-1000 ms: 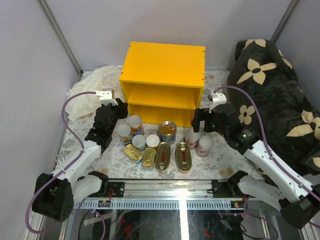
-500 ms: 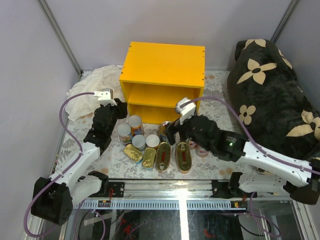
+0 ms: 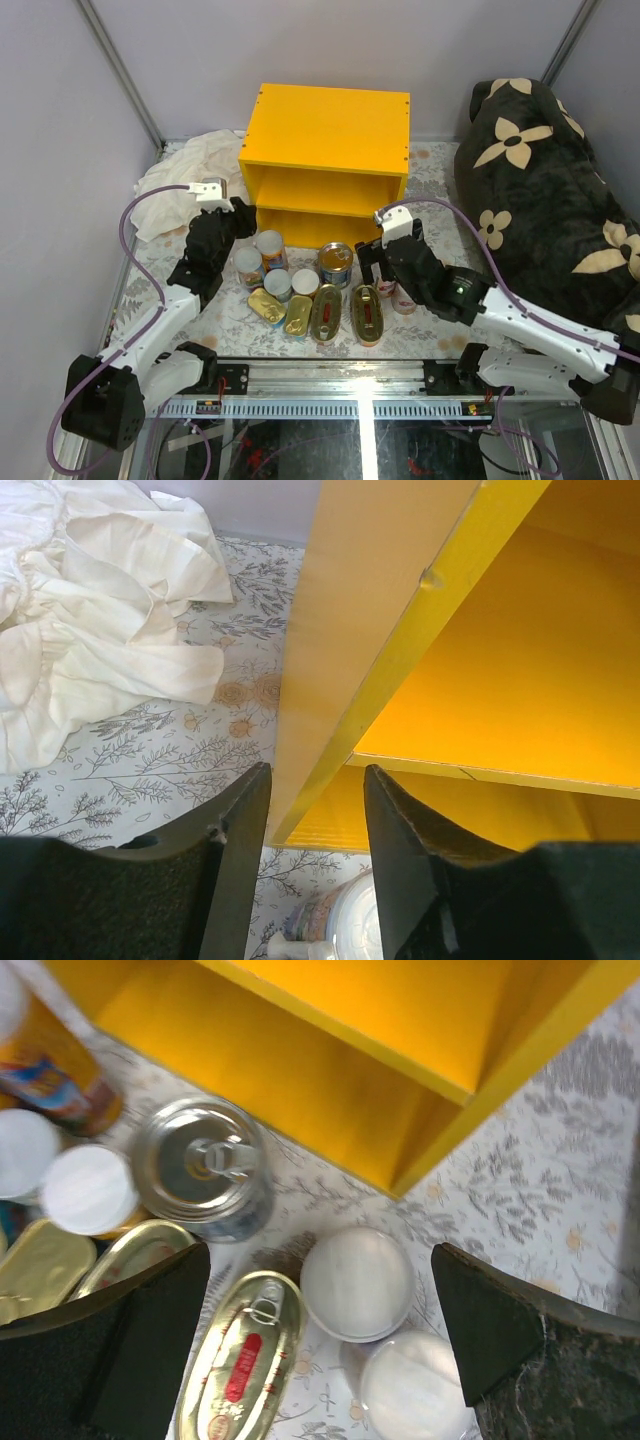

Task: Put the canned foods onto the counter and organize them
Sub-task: Pick up the canned food from the center of the board.

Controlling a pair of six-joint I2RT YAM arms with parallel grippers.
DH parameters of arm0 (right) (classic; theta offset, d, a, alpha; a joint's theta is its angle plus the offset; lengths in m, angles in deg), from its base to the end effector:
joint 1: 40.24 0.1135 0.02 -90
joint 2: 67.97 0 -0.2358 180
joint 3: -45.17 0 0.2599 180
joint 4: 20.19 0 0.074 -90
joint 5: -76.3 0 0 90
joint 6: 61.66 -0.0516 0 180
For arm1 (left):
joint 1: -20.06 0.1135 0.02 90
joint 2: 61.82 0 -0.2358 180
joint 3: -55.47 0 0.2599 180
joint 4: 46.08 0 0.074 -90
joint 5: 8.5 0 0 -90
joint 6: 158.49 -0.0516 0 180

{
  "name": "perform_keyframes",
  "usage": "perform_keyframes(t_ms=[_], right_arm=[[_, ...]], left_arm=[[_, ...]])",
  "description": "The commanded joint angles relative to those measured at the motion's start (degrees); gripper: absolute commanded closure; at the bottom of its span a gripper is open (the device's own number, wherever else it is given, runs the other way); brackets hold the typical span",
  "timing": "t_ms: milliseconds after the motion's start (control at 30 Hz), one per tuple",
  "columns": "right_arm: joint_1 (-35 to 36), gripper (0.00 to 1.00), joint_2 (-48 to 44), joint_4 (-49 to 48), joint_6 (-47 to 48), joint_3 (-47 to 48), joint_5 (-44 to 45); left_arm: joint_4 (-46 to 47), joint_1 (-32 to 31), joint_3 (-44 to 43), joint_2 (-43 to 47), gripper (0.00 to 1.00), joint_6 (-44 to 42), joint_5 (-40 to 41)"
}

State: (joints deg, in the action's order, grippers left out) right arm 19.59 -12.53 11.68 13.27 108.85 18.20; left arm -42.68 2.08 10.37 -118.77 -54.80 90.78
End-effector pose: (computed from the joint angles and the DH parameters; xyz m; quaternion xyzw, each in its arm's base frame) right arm 0.1499 0.2036 0.2977 -0.1673 0.8013 0.1374 0.5576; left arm 0.2587 -0.0752 0.2394 -0.0245 0.7562 -0.1187 0.6430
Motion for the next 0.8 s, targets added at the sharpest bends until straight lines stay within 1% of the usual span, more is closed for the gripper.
perform_keyframes(t_ms=[0,33,100,167,233,333,567,767], right_arm=[[-7.4,0.01,4.4,1.5,-5.2,-2.4,-7.2],[-8.6,0.01,5.7,2.0,-5.8,-2.1,-8.8],[-9.3,0.01,7.6,2.3,-5.6,-1.8,-8.2],[-9.8,0.01,9.2,1.8,-5.1,-1.7,-8.2],[-11.0,0.0,10.9,1.9,-5.2,-1.5,-9.3],[-12.5,0.01,12.6,1.2,-5.7,-2.5,-10.0],[-13.1,0.01,15.4,-1.7,-6.9,-5.7,-10.5],[-13.2,0.0,14.7,-3.2,-7.7,-8.0,-11.0]], left_arm=[[1.1,-0.3,0.8,1.0,0.53,0.4,0.1],[1.1,-0.3,0.9,1.0,0.44,0.4,0.0],[1.0,-0.3,1.0,0.9,0.22,0.3,0.1],[1.0,-0.3,1.1,0.9,0.11,0.2,0.3],[1.0,-0.3,1.2,1.0,0.06,0.1,0.5],[1.1,-0.3,1.5,1.2,0.0,0.0,0.8],[1.6,-0.3,2.0,0.7,0.0,-0.4,1.0],[1.5,-0.3,2.0,0.4,0.0,-0.7,0.7]])
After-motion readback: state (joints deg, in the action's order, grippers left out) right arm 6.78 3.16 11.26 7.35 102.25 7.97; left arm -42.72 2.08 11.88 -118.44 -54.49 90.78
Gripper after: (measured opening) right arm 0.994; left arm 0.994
